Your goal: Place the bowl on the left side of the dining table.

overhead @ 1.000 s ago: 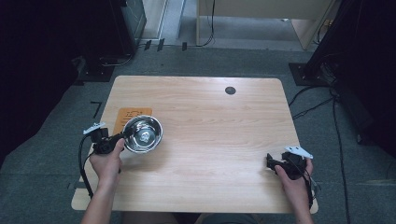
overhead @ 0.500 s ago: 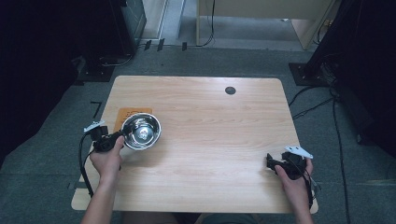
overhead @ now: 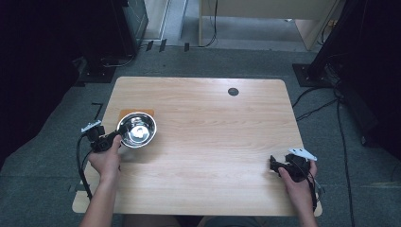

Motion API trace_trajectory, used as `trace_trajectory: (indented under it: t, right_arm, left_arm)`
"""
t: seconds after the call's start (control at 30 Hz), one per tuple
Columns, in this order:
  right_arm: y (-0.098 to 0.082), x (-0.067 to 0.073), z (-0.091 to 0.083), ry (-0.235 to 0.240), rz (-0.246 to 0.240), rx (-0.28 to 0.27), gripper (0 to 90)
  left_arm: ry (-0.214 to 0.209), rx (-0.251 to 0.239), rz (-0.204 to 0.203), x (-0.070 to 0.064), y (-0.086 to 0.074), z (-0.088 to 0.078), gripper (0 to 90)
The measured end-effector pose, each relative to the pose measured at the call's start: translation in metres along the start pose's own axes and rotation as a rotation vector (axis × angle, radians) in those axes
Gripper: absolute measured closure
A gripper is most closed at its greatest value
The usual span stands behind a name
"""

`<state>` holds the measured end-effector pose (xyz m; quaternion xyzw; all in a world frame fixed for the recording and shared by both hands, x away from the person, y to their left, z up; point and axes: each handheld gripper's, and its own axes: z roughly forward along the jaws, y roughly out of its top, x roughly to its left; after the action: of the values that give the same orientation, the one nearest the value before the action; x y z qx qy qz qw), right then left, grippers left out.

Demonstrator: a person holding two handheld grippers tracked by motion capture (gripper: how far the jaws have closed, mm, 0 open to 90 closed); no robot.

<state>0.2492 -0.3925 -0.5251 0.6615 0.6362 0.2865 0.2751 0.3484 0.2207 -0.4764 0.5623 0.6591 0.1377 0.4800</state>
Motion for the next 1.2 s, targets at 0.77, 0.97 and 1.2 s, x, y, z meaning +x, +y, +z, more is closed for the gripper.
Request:
trace_trajectory:
  t: [0.77,0.97,1.2]
  right_arm:
    - [0.000,0.000,0.000,0.000,0.000,0.000,10.4]
    - [0.000,0.000,0.000,0.000,-0.001,-0.001,10.4]
    - [0.000,0.000,0.000,0.000,0.000,0.000,10.4]
  left_arm:
    - [0.124,-0.104,-0.128,0.020,0.009,0.018,84.7]
    - [0.170,-0.122,-0.151,0.022,0.010,0.026,84.7]
    - [0.207,-0.122,-0.185,0.022,0.007,0.038,84.7]
